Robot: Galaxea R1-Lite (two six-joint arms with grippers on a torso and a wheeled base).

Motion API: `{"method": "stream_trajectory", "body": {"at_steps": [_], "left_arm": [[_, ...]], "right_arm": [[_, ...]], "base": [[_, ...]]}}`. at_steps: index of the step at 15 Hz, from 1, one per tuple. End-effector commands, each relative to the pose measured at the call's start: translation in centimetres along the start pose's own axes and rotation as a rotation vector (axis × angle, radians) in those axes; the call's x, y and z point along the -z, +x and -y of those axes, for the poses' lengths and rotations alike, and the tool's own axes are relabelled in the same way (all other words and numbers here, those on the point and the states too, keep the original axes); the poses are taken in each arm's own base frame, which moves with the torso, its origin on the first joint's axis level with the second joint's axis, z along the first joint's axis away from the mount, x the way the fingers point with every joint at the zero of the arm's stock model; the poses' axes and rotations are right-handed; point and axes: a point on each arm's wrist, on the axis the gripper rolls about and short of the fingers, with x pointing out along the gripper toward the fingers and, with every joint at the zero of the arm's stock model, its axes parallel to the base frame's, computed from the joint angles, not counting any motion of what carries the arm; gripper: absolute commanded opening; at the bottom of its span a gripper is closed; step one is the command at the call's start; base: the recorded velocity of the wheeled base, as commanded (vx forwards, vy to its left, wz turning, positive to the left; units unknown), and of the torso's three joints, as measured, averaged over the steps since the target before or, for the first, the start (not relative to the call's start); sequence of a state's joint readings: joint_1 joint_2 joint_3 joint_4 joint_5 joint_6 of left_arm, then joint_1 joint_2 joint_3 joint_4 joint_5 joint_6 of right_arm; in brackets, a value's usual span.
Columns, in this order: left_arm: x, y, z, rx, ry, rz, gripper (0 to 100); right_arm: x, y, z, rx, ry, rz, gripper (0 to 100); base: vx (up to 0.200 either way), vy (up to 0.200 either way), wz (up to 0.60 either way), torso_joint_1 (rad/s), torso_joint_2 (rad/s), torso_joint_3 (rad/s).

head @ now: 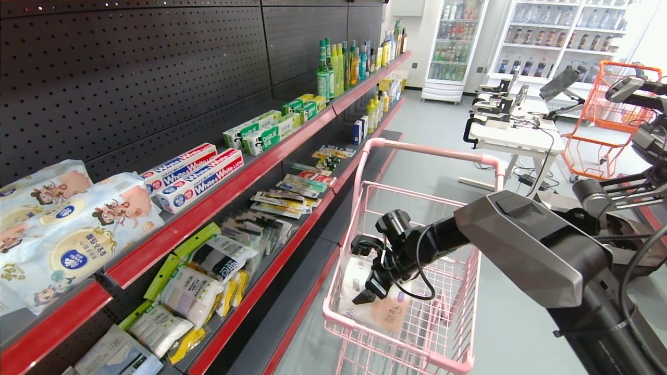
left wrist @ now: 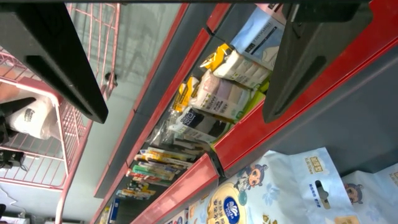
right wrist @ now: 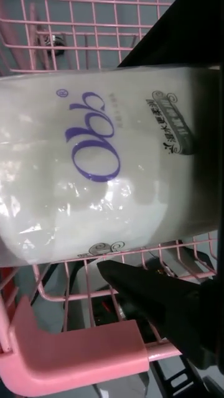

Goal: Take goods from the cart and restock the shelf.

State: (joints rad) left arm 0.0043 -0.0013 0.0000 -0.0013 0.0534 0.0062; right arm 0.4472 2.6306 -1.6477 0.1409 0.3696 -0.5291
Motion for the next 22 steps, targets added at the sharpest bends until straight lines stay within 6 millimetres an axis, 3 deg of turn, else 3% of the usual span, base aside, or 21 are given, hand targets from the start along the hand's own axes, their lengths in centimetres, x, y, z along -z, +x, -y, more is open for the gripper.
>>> {"method": "stream_trajectory", "body": {"at_steps": [1,10,22], "left_arm": [[0.0,0.0,0.0,-0.001,0.000,-0.001,100],[0.0,0.0,0.0,-0.001,0.000,-0.001,100],[0.0,0.0,0.0,-0.001,0.000,-0.001,100]], "right_arm": [[0.3,0.2,-0.1,-0.007,0.004,-0.010,100],[0.9,0.2,-0.4,-0.008,0.015,-0.038,100],[1.6,-1.9,-2.4,-0.001,0.026,-0.145,100]], "base": [[0.000,0.000,0.00,0.000,0.00,0.000],[0.000,0.000,0.00,0.000,0.00,0.000],[0.000,0.000,0.00,0.000,0.00,0.000]]}}
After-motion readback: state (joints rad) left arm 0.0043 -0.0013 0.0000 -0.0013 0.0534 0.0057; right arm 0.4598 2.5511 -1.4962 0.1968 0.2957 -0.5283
